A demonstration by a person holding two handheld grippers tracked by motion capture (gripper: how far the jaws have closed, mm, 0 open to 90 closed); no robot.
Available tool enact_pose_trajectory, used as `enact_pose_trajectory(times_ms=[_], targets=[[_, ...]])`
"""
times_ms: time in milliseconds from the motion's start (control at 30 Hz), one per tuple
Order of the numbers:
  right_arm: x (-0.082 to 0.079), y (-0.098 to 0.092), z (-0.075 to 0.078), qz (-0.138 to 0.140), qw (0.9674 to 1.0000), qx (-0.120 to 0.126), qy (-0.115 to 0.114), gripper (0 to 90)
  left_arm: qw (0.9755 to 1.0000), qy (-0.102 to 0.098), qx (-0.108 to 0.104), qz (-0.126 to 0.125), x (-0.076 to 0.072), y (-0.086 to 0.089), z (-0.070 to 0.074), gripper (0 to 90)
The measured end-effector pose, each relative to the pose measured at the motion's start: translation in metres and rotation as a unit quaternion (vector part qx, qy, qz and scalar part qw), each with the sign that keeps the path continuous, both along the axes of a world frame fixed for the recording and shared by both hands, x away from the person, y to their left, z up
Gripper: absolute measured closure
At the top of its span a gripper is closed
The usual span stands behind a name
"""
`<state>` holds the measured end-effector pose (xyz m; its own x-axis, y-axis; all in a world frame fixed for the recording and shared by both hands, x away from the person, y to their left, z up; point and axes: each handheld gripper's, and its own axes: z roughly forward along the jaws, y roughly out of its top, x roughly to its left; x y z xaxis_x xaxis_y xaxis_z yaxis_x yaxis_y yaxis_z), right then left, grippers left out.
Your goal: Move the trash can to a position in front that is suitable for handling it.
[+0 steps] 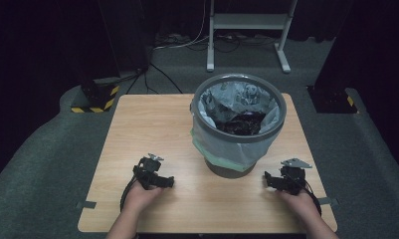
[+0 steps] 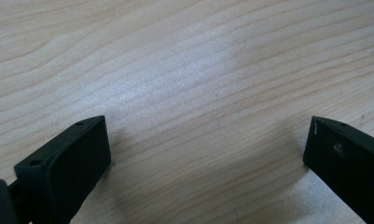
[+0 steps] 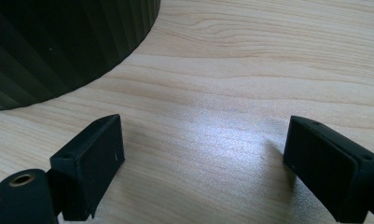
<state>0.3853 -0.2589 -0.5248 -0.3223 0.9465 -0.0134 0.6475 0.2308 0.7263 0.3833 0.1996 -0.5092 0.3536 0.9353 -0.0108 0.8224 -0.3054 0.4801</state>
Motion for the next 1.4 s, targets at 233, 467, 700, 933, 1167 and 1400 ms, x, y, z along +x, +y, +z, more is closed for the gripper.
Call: enact_pose_trajectory(times_ms=[233,467,700,933,1167,1400], targets=[[0.000,0.000,0.000,0.007,1.0000,-0.002,-0.001,11.8,0.9965,0.080,0.026,0.000,0.014,-0.006,0.012,7.0],[0.001,0.000,0.000,0.012,0.9999,-0.002,0.000,11.9,0.9844,0.173,0.024,0.020,0.028,-0.007,0.032,20.3],[0.003,0.000,0.000,0.022,0.9998,-0.002,0.003,11.3,0.9769,0.209,0.008,0.045,0.036,-0.004,0.054,25.5],[0.003,0.000,0.000,0.022,0.9997,-0.002,0.003,11.2,0.9709,0.225,0.005,0.083,0.042,0.002,0.081,33.5],[0.003,0.000,0.000,0.022,0.9997,-0.002,0.003,11.1,0.9654,0.236,-0.005,0.112,0.046,0.010,0.107,38.2],[0.003,0.000,0.000,0.022,0.9997,-0.002,0.002,11.1,0.9629,0.240,0.005,0.122,0.051,0.012,0.132,39.8]])
